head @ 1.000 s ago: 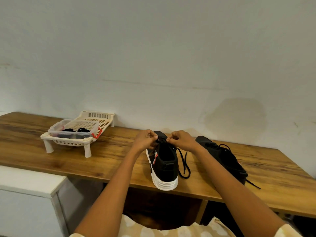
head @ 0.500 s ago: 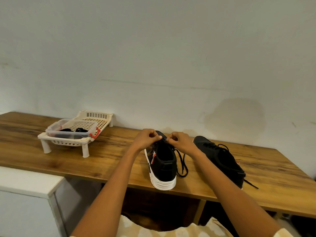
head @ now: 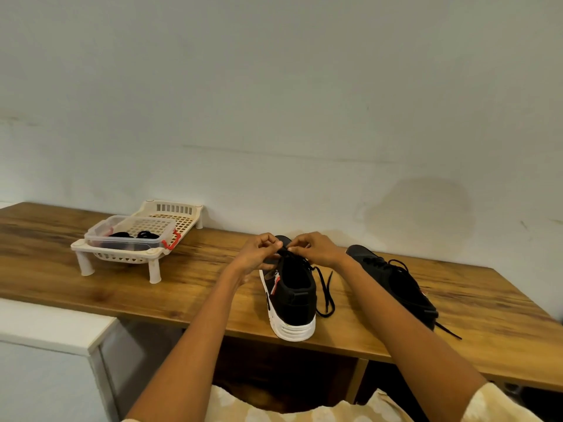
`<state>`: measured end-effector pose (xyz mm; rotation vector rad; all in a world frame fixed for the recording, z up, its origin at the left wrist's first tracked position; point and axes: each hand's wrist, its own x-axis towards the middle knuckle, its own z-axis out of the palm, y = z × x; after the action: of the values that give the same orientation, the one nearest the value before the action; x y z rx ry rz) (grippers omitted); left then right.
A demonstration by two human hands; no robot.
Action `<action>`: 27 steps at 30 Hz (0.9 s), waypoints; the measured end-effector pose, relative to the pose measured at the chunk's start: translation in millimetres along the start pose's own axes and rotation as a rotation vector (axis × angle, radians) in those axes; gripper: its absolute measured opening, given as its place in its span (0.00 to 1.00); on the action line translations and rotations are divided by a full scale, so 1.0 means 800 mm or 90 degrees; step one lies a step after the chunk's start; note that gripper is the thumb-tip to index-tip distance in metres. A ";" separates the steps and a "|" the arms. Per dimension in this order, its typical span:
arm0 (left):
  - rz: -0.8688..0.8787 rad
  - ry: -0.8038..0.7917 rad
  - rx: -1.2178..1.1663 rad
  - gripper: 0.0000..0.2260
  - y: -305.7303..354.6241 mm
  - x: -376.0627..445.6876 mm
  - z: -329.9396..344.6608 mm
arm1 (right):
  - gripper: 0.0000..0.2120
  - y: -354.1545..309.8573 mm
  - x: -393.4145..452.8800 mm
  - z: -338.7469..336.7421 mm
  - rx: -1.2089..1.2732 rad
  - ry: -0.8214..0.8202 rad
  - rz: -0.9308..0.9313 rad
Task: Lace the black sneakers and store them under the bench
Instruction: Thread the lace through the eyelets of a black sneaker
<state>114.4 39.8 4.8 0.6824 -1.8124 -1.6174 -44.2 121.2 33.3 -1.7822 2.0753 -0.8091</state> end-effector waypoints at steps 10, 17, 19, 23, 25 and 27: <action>-0.077 -0.015 -0.036 0.06 0.001 0.000 0.005 | 0.10 0.014 -0.007 0.010 0.738 0.106 0.153; -0.078 0.013 -0.034 0.07 0.005 -0.002 0.010 | 0.08 -0.028 0.012 -0.077 1.046 0.213 0.031; -0.075 0.040 -0.019 0.09 0.006 -0.001 0.014 | 0.05 -0.034 0.016 -0.101 1.041 0.278 -0.023; -0.040 0.094 0.096 0.14 0.008 0.002 0.020 | 0.08 -0.038 0.015 -0.127 0.963 0.379 -0.065; -0.020 0.083 0.154 0.16 0.009 0.005 0.018 | 0.11 -0.037 0.011 -0.127 0.851 0.394 -0.007; -0.007 0.032 0.226 0.17 0.013 0.005 0.015 | 0.14 -0.029 0.006 -0.114 0.685 0.355 0.102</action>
<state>103.1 46.8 14.7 0.8796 -2.0826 -1.2830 -76.8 135.4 120.2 -0.8287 1.4391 -2.0131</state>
